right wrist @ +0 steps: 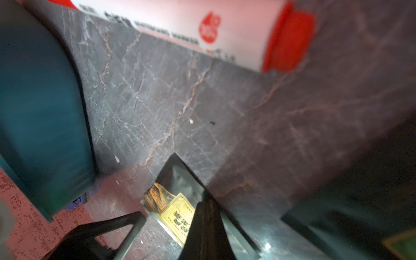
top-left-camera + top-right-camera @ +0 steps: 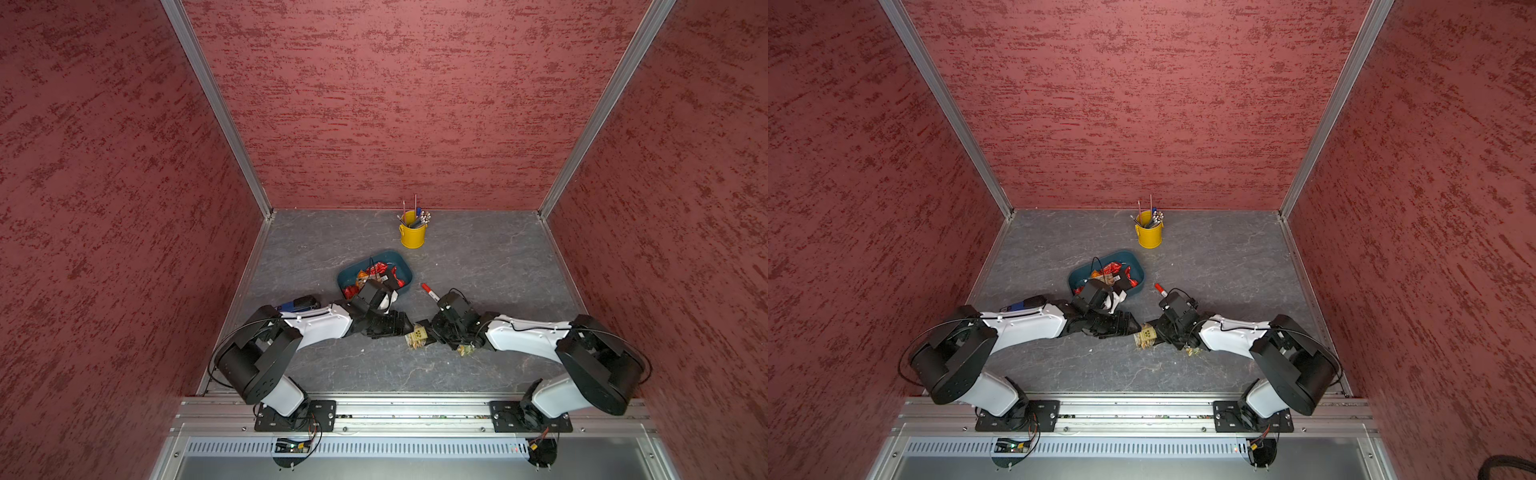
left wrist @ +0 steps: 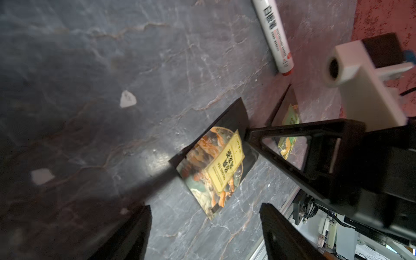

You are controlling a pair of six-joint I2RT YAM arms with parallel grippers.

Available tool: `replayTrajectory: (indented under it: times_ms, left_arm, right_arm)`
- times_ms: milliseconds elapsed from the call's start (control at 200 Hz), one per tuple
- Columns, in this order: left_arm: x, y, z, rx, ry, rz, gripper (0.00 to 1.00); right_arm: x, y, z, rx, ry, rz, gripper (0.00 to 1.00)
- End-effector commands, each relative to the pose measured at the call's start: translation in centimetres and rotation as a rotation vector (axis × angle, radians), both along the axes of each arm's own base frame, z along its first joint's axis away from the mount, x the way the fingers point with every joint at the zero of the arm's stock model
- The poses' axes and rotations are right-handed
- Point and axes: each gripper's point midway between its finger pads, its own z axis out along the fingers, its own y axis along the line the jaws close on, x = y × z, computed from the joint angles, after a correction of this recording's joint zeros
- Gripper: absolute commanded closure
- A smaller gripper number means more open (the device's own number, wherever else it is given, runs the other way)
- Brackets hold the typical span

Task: Put the tea bags into the storage box
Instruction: Pick up the tea bag from the center of the board.

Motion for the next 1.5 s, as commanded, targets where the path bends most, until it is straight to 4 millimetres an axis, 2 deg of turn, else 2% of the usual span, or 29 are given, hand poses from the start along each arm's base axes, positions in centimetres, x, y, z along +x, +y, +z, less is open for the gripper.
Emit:
replayTrajectory:
  times_ms: [0, 261, 416, 511, 952, 1157, 1232, 1242, 1348, 1413, 1453, 1493]
  left_arm:
    - [0.6, -1.1, -0.4, -0.041, -0.051, -0.034, 0.20]
    - [0.5, -2.1, -2.1, -0.046, -0.004, -0.047, 0.22]
    - [0.5, -2.4, -2.0, -0.056, -0.002, -0.047, 0.23]
    - [0.6, -2.5, -1.2, -0.066, -0.014, -0.043, 0.27]
    - [0.9, -2.9, 0.8, -0.057, -0.032, -0.068, 0.67]
    - [0.9, -3.3, 1.6, -0.054, -0.033, -0.082, 0.90]
    - [0.9, -3.3, 2.2, -0.050, -0.038, -0.085, 0.99]
    - [0.8, -3.2, 2.3, -0.048, -0.035, -0.085, 1.00]
    - [1.2, -3.1, 3.7, -0.034, -0.052, -0.087, 1.00]
    - [1.9, -2.9, 5.3, -0.033, -0.074, -0.082, 1.00]
    - [2.5, -2.6, 6.5, -0.031, -0.094, -0.072, 1.00]
    - [3.1, -2.2, 7.8, -0.034, -0.111, -0.060, 1.00]
  right_arm:
    - [-2.4, -2.1, -2.8, -0.087, 0.105, -0.010, 1.00]
    - [-2.4, -2.0, -3.1, -0.085, 0.118, -0.012, 1.00]
    - [-2.5, -2.0, -3.1, -0.085, 0.118, -0.010, 1.00]
    - [-2.5, -2.0, -3.0, -0.083, 0.117, -0.009, 1.00]
    - [-2.6, -2.4, -2.7, -0.066, 0.092, -0.029, 1.00]
    - [-2.5, -2.4, -2.5, -0.064, 0.081, -0.027, 1.00]
    - [-1.9, -2.3, -1.7, -0.068, 0.030, -0.018, 1.00]
    - [-1.6, -2.3, -1.0, -0.060, 0.010, -0.018, 1.00]
    - [-0.3, -2.6, 2.2, -0.095, -0.089, -0.002, 1.00]
    - [0.5, -2.7, 4.8, -0.119, -0.156, 0.023, 1.00]
    - [1.0, -2.9, 6.4, -0.135, -0.195, 0.032, 0.91]
    - [1.2, -3.1, 8.0, -0.150, -0.228, 0.040, 0.76]
